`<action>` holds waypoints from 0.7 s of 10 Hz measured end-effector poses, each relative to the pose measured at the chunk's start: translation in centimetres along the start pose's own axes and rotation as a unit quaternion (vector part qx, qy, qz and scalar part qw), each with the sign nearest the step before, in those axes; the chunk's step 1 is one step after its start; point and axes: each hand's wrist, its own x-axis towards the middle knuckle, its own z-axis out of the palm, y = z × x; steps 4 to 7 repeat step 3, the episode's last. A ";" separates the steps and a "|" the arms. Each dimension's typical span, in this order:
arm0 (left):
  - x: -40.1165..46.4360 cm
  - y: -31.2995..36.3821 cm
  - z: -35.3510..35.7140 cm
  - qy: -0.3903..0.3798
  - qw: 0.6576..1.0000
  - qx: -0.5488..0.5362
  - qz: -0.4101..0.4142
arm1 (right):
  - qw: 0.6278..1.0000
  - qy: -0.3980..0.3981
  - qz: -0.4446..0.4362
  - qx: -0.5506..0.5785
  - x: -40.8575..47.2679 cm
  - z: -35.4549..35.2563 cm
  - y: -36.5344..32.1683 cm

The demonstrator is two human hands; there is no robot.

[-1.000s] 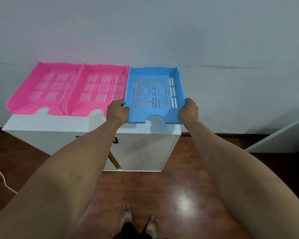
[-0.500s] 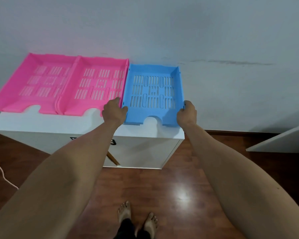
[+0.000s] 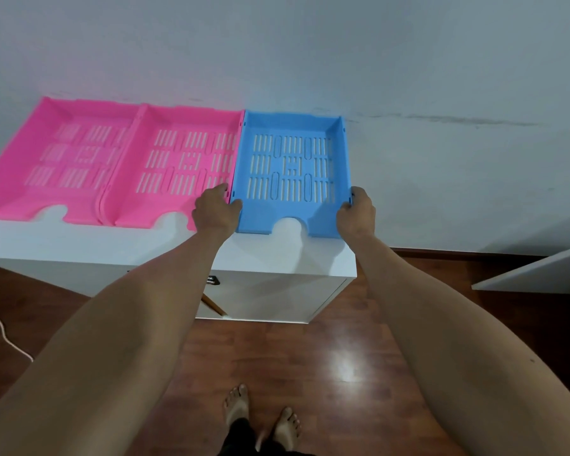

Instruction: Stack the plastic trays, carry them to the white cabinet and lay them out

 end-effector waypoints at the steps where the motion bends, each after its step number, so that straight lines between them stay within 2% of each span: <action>1: -0.2 0.2 0.0 0.006 1.000 -0.019 -0.009 | 1.000 -0.005 -0.008 0.000 -0.5 -0.3 -0.1; 7: 0.0 0.2 0.2 -0.006 0.999 -0.042 -0.016 | 0.999 -0.016 -0.028 0.016 -0.6 -0.6 -0.1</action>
